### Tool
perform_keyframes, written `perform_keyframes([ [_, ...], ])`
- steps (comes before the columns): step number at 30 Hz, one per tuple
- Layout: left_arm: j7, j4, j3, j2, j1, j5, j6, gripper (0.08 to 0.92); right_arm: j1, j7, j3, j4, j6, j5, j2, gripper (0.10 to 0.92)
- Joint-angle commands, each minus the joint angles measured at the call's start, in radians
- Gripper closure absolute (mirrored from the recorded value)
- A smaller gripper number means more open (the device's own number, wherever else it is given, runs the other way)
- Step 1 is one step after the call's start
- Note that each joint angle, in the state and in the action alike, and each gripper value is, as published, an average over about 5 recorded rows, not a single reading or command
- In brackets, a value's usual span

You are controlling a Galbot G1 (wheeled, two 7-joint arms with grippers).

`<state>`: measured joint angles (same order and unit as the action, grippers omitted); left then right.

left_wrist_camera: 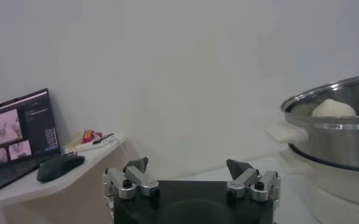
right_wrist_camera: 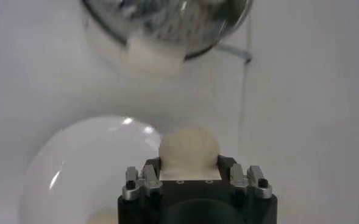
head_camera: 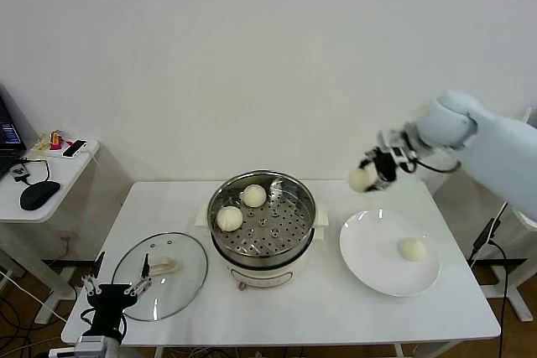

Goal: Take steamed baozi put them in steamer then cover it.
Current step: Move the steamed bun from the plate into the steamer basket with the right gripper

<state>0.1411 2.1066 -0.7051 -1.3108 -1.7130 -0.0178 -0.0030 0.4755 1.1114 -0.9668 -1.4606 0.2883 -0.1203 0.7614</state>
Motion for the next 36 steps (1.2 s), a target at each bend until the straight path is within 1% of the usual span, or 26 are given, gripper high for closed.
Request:
perform_keyframes([
  [1,0.0,0.004,-0.01,-0.002,-0.002,0.0,0.001,0.177,0.119,-0.081,-0.126,0.007,-0.043,-0.105,0.291,0.44],
  [4,0.001,0.013,-0.023,-0.006,-0.006,-0.003,0.001,0.177,0.085,-0.091,-0.154,0.018,-0.097,-0.08,0.345,0.44],
  [8,0.002,0.03,-0.037,-0.012,-0.012,-0.006,0.002,0.177,0.056,-0.092,-0.209,0.02,-0.173,-0.052,0.381,0.44],
  [14,-0.001,0.055,-0.055,-0.019,-0.013,-0.006,0.006,0.177,-0.005,-0.093,-0.266,0.012,-0.298,0.051,0.406,0.44],
  [20,-0.001,0.069,-0.062,-0.027,-0.013,-0.006,0.008,0.177,-0.041,-0.09,-0.288,0.019,-0.4,0.186,0.426,0.44],
  [27,0.0,0.069,-0.069,-0.03,-0.014,-0.006,0.004,0.177,-0.039,-0.074,-0.297,-0.008,-0.445,0.223,0.422,0.44],
  [36,0.001,0.062,-0.068,-0.03,-0.012,-0.006,0.003,0.177,-0.034,-0.07,-0.296,-0.022,-0.449,0.206,0.403,0.431],
])
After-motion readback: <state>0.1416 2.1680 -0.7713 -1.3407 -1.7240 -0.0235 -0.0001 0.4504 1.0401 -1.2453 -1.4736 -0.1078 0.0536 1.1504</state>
